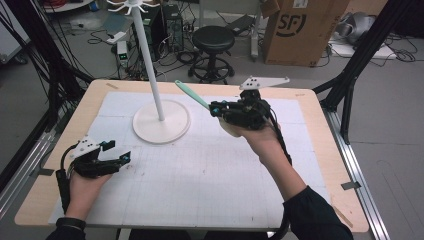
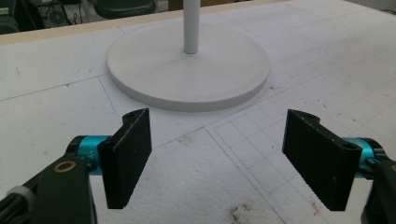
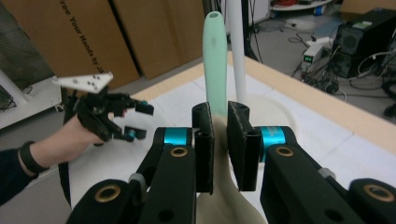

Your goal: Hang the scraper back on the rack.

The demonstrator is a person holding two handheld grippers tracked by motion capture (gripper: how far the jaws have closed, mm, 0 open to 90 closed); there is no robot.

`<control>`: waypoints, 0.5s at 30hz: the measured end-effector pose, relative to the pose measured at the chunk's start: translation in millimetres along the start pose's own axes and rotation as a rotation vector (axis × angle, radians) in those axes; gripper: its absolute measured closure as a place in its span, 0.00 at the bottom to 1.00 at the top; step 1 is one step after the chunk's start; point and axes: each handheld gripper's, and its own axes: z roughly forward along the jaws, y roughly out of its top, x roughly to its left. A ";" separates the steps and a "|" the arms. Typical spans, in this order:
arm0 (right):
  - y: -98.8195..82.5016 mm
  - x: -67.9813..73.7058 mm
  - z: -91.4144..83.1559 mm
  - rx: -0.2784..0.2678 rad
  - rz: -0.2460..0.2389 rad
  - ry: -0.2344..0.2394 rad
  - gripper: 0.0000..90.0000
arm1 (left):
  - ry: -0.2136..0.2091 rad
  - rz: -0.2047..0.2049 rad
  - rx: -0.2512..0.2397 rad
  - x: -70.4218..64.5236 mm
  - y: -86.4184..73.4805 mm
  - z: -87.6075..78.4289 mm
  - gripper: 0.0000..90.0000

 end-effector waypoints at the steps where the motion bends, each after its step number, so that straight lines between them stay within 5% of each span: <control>1: 5.4 0.3 -0.7 -0.001 -0.004 0.007 0.90 | 0.000 -0.001 -0.001 0.1 0.0 0.0 0.27; 15: 80.1 10.1 -3.4 -0.045 -0.071 0.019 0.90 | -0.002 -0.006 -0.009 1.7 -0.2 -0.9 0.27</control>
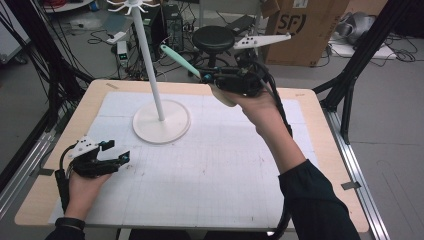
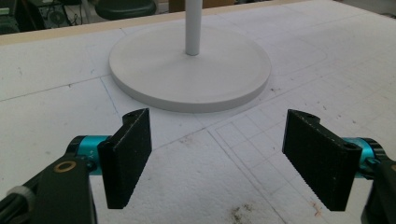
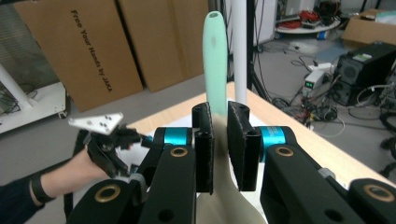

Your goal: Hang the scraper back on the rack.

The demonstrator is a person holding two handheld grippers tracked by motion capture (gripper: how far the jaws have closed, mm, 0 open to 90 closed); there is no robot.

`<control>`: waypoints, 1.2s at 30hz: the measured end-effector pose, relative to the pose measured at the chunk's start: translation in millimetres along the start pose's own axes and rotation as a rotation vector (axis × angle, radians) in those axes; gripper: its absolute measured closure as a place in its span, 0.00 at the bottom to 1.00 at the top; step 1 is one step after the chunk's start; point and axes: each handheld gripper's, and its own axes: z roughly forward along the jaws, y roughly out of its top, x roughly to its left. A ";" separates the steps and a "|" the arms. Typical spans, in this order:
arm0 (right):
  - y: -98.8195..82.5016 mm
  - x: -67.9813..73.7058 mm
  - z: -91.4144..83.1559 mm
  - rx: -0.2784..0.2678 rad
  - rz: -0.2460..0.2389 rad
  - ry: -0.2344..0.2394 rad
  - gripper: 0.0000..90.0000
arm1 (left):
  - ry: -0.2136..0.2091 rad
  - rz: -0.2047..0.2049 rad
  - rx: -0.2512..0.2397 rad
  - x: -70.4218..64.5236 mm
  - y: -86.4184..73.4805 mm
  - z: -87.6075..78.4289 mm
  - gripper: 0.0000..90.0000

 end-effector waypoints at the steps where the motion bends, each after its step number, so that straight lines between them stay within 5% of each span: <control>1: 0.0 0.0 0.0 0.000 0.000 0.000 0.90 | -0.001 0.000 0.000 0.0 0.0 0.1 0.27; 13: 33.2 8.5 -0.4 -0.043 -0.022 -0.003 0.90 | -0.004 -0.005 0.004 0.5 -0.5 0.1 0.27; 36: 46.4 4.0 18.3 -0.081 -0.025 -0.032 0.90 | -0.008 -0.003 0.016 1.8 -2.2 -0.3 0.28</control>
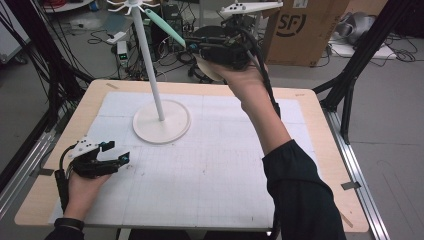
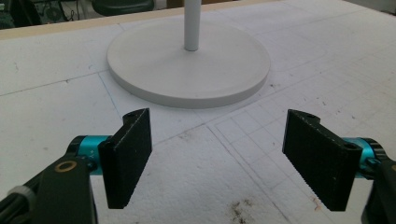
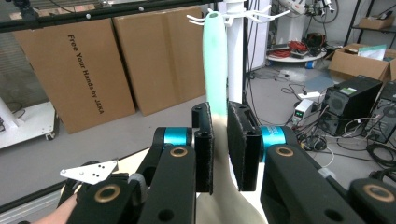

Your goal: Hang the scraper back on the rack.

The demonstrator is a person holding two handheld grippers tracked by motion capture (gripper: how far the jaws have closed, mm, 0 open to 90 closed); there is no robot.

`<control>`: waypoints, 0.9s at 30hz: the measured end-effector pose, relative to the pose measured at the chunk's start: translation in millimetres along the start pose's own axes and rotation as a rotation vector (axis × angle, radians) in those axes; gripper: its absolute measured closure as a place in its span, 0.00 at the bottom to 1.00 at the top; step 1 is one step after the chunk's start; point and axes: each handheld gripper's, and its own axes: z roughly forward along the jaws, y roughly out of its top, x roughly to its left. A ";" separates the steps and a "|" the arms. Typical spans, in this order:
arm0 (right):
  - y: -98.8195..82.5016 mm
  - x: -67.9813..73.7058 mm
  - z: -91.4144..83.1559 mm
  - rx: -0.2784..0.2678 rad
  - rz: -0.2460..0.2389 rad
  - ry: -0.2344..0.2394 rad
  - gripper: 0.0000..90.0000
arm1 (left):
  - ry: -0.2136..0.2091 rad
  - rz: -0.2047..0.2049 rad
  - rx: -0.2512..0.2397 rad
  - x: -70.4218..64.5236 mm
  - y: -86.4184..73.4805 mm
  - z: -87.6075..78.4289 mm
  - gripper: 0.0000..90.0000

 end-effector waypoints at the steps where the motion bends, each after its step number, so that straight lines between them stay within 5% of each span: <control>1: 0.0 0.1 0.6 0.000 -0.005 -0.003 0.90 | 0.000 -0.001 0.002 0.1 -0.2 -0.1 0.28; 27: -2.2 -3.4 16.2 0.042 -0.011 -0.040 0.90 | 0.002 -0.005 0.001 2.6 -2.2 -1.9 0.28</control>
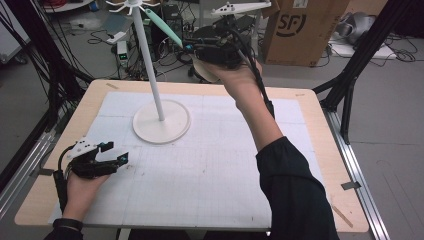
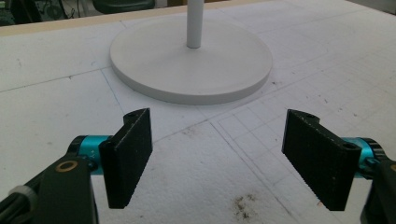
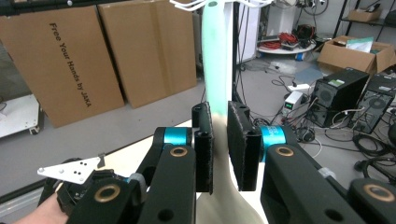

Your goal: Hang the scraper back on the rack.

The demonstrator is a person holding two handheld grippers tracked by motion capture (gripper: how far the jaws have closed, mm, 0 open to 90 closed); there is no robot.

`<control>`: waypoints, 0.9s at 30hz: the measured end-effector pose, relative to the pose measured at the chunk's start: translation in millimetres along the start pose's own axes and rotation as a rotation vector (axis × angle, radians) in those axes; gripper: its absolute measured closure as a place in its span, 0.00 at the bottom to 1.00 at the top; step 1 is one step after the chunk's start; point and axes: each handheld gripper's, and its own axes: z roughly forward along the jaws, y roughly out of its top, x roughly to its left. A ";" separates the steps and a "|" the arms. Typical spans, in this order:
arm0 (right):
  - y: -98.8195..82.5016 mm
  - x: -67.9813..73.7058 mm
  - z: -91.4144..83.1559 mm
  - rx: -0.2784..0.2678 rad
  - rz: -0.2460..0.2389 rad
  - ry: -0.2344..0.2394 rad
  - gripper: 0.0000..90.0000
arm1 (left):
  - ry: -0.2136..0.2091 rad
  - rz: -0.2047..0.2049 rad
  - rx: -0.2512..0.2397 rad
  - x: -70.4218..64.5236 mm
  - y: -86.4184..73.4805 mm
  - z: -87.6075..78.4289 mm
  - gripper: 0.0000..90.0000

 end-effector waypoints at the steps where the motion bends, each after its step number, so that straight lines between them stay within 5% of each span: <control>1: -0.1 0.4 0.6 0.003 -0.002 0.003 0.90 | 0.000 -0.001 0.000 0.0 0.0 -0.1 0.28; 7: -2.0 2.7 6.7 0.028 -0.014 -0.013 0.90 | 0.000 0.000 0.000 0.1 -0.1 -0.2 0.28; 27: -2.0 -0.2 -5.9 -0.042 -0.010 -0.004 0.90 | 0.001 -0.003 0.010 1.5 -1.8 -1.0 0.28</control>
